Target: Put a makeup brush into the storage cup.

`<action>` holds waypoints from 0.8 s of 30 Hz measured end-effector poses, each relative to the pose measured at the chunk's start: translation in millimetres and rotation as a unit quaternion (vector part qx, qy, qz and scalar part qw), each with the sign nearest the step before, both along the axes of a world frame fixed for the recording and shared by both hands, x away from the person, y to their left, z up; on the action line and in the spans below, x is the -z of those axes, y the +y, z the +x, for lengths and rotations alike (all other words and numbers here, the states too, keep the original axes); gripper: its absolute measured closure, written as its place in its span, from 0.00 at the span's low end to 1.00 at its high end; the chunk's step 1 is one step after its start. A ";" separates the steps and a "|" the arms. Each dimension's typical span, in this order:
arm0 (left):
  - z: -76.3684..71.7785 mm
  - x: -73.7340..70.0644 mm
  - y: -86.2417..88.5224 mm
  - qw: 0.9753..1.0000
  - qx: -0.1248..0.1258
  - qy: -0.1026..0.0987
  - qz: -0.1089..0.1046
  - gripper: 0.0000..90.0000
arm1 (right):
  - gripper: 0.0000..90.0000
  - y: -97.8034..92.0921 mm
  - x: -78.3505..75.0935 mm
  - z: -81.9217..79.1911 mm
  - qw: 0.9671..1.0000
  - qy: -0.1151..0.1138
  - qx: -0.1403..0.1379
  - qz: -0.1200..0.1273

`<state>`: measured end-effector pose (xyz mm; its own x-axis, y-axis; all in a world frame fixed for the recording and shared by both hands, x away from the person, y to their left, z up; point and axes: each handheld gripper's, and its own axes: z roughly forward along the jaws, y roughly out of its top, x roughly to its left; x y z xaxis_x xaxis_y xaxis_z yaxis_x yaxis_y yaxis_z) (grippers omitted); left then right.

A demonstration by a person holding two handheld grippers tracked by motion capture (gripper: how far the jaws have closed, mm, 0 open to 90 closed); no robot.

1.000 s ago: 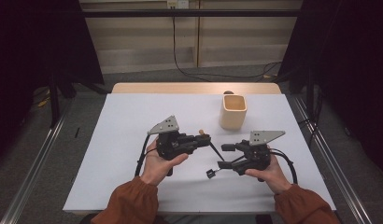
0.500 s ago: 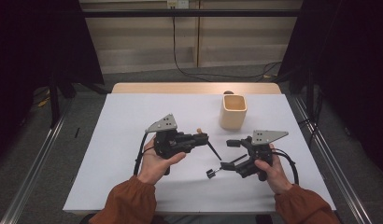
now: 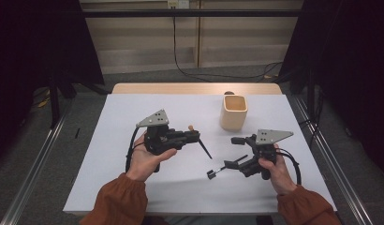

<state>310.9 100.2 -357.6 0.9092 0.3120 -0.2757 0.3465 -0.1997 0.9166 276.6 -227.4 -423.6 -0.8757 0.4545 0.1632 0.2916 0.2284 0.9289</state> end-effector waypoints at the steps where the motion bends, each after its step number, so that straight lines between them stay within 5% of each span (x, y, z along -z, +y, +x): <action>1: 0.6 -0.9 0.3 1.000 0.002 0.002 0.002 0.93 | 0.07 -0.6 -0.3 0.3 1.000 0.000 0.000 0.000; 14: 4.6 -4.8 0.7 0.999 0.018 0.012 0.035 0.93 | 0.08 1.2 -0.7 -0.9 1.000 0.004 -0.014 -0.002; 24: 6.0 -2.8 -11.6 0.995 0.037 0.007 0.095 0.93 | 0.10 2.0 -0.9 -0.7 0.999 0.012 -0.030 -0.003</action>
<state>317.0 88.6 -354.8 0.9280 0.2920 -0.2315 0.3375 -0.3949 0.8545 275.8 -225.5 -422.7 -0.8970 0.4033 0.1812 0.2992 0.2521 0.9203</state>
